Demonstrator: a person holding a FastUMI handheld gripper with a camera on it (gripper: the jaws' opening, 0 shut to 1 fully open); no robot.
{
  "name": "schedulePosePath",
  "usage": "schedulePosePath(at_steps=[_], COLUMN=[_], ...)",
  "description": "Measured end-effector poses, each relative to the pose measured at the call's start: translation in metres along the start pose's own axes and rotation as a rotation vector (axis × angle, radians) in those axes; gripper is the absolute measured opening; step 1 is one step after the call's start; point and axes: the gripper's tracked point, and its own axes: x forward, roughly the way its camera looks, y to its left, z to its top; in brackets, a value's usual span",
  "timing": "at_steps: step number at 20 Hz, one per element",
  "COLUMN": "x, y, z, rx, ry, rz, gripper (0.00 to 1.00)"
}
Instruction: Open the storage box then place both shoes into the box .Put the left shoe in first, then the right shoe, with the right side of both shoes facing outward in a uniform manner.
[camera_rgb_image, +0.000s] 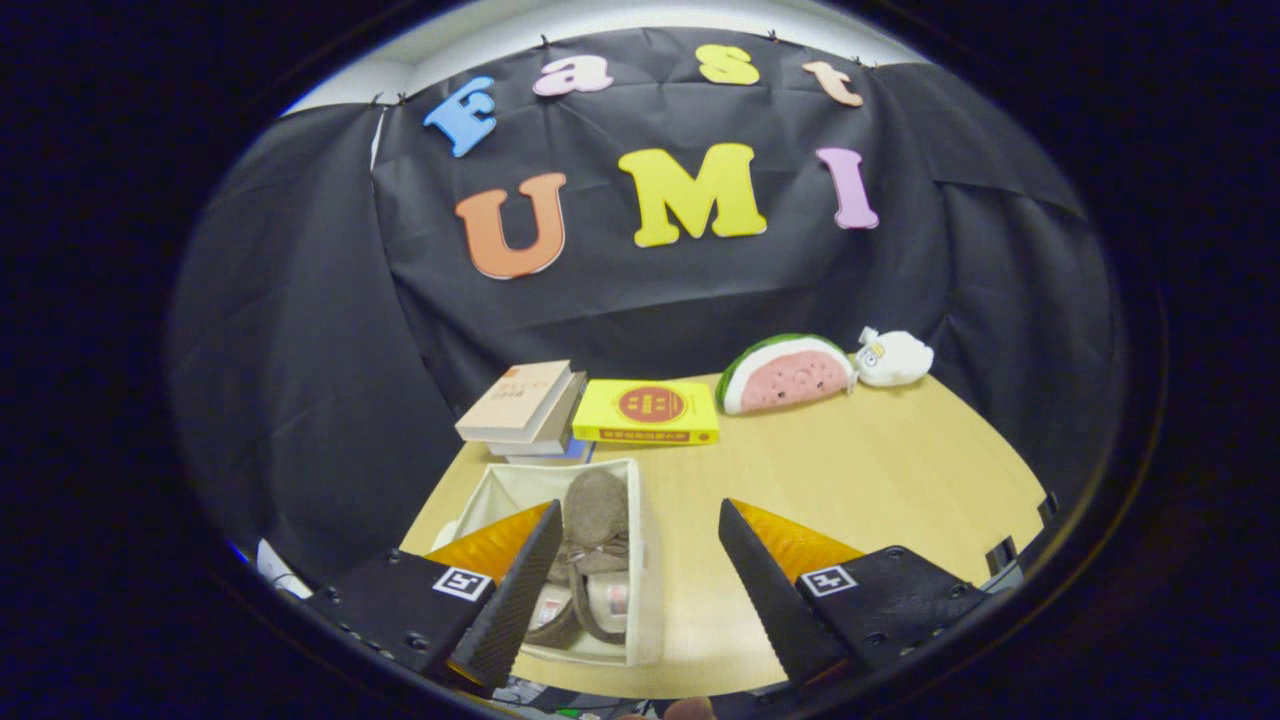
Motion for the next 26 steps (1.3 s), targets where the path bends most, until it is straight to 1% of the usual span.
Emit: schedulePosePath(at_steps=[2, 4, 7, 10, 16, 17, 18, 23, 26], x=[-0.021, -0.042, -0.068, -0.085, -0.099, -0.098, -0.097, -0.086, -0.083], y=[-0.016, -0.044, -0.059, -0.068, -0.064, -0.060, -0.055, -0.040, -0.035], z=[0.014, 0.021, 0.021, 0.019, 0.001, -0.004, -0.009, -0.018, -0.016], rx=[-0.009, -0.045, -0.080, -0.121, -0.174, -0.173, -0.166, -0.182, -0.168], ry=[-0.118, -0.230, -0.342, -0.448, -0.520, -0.523, -0.523, -0.500, -0.502], rz=[0.032, 0.042, 0.073, 0.073, 0.064, 0.073, 0.084, 0.085, 0.085], gripper=[0.96, 0.96, 0.96, 0.95, 0.95, 0.95, 0.95, 0.95, 0.95])
